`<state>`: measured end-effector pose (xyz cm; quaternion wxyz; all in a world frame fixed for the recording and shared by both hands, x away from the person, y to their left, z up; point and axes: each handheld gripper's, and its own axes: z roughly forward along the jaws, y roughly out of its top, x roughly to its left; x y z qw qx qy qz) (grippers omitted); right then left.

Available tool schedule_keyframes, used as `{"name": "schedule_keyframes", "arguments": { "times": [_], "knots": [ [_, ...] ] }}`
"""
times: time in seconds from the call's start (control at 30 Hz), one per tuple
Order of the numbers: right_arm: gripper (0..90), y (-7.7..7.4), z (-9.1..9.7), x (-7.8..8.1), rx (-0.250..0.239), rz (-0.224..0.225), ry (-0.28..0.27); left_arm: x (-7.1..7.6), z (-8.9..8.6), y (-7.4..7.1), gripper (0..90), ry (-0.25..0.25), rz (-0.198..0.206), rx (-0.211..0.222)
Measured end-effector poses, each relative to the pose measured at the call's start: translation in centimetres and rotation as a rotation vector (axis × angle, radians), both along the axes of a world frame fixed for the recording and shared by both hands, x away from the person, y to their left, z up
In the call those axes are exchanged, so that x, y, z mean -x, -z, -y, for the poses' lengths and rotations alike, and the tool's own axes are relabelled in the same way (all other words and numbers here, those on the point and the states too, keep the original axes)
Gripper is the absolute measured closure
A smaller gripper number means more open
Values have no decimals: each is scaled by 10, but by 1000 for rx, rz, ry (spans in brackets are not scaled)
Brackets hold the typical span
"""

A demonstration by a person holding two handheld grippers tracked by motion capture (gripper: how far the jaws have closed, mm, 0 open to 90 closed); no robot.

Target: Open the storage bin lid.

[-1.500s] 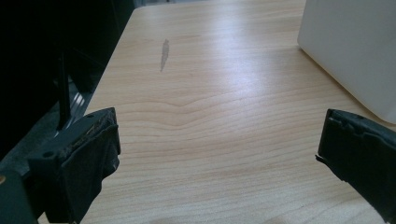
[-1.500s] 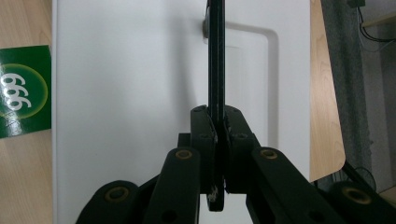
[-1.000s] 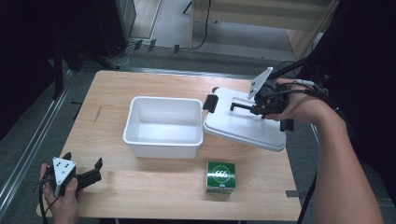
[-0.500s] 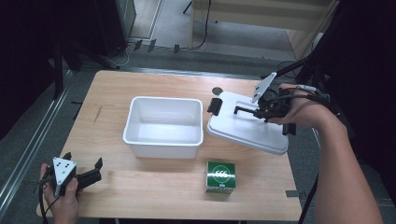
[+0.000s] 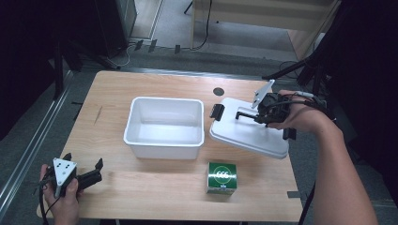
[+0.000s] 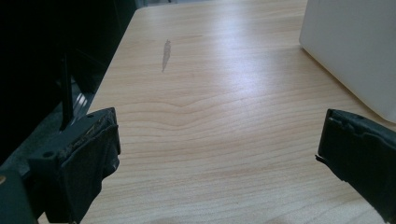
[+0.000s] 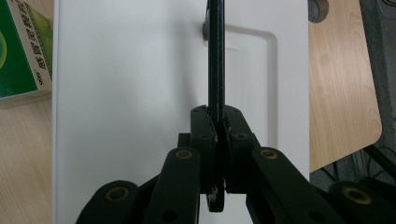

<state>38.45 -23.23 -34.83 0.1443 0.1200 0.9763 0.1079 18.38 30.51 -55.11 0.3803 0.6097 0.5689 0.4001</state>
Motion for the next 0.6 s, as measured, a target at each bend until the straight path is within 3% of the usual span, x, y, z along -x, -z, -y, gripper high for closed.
{"name": "schedule_keyframes", "arguments": {
  "times": [0.6],
  "knots": [
    [850,30,-2,-4,18,-11,-4,0,1,0,0,-2,4,-3]
  ]
}}
